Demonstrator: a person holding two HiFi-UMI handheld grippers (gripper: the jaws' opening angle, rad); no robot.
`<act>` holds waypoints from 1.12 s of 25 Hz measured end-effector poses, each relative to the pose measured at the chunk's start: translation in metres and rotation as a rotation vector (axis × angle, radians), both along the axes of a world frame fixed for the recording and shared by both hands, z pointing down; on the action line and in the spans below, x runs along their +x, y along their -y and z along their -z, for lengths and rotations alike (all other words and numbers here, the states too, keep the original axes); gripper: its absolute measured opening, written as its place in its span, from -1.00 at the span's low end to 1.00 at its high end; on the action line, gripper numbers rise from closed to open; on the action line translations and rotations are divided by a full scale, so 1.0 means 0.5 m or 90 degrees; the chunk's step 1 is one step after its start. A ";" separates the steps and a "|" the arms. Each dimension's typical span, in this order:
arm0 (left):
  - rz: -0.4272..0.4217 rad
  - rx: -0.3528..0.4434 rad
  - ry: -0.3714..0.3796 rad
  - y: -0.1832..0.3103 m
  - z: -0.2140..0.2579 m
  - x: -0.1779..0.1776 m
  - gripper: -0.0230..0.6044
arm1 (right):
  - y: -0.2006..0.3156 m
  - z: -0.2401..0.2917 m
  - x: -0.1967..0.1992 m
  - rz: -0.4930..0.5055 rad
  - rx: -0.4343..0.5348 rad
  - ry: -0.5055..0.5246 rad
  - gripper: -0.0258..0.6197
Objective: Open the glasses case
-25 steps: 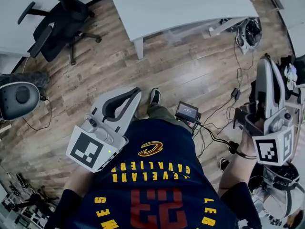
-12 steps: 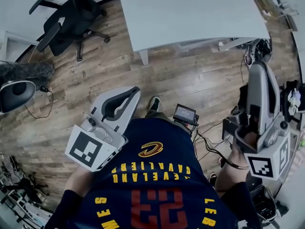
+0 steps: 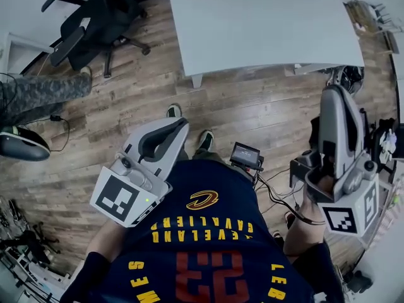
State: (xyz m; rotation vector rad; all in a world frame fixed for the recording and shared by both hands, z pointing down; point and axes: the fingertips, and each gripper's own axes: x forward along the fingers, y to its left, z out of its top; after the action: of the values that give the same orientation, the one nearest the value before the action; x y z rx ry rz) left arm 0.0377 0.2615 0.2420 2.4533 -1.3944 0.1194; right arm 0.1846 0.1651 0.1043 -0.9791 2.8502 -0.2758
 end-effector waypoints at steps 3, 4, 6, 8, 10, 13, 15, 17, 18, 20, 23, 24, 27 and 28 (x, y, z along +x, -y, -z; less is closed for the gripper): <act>-0.014 0.001 -0.010 0.030 -0.008 -0.035 -0.88 | 0.032 -0.023 -0.038 -0.018 -0.017 -0.013 -0.84; -0.017 0.002 -0.015 0.041 -0.009 -0.049 -0.88 | 0.041 -0.026 -0.053 -0.024 -0.022 -0.015 -0.84; -0.021 0.013 -0.023 0.070 -0.001 -0.084 -0.88 | 0.059 -0.021 -0.086 -0.033 -0.021 -0.016 -0.84; -0.025 0.032 -0.027 0.103 0.014 -0.121 -0.88 | 0.079 -0.006 -0.120 -0.040 -0.008 -0.018 -0.84; -0.031 0.038 -0.037 0.130 0.027 -0.151 -0.88 | 0.098 0.008 -0.152 -0.047 0.002 -0.019 -0.84; -0.049 0.048 -0.045 0.166 0.032 -0.191 -0.88 | 0.123 0.020 -0.195 -0.063 0.011 -0.023 -0.84; -0.061 0.052 -0.048 0.192 0.029 -0.219 -0.88 | 0.142 0.017 -0.220 -0.079 0.007 -0.023 -0.84; -0.069 0.051 -0.055 0.216 0.028 -0.244 -0.88 | 0.159 0.008 -0.241 -0.091 -0.003 -0.027 -0.84; -0.075 0.049 -0.059 0.225 0.027 -0.253 -0.88 | 0.165 0.005 -0.250 -0.097 -0.008 -0.031 -0.84; -0.093 0.043 -0.069 0.242 0.024 -0.264 -0.88 | 0.174 0.000 -0.263 -0.113 -0.016 -0.040 -0.84; -0.127 0.032 -0.084 0.264 0.015 -0.271 -0.88 | 0.182 -0.003 -0.276 -0.142 -0.025 -0.052 -0.84; -0.136 0.029 -0.088 0.271 0.012 -0.272 -0.88 | 0.186 -0.005 -0.281 -0.148 -0.028 -0.054 -0.84; -0.153 0.019 -0.093 0.289 0.002 -0.276 -0.88 | 0.195 -0.019 -0.290 -0.160 -0.039 -0.061 -0.84; -0.159 0.016 -0.094 0.296 -0.001 -0.276 -0.88 | 0.198 -0.025 -0.290 -0.165 -0.045 -0.063 -0.84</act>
State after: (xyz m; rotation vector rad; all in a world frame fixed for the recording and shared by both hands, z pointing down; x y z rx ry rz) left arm -0.1001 0.1136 0.2422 2.5881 -1.0327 -0.0231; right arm 0.0396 0.0662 0.1168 -1.3959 2.7723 -0.3105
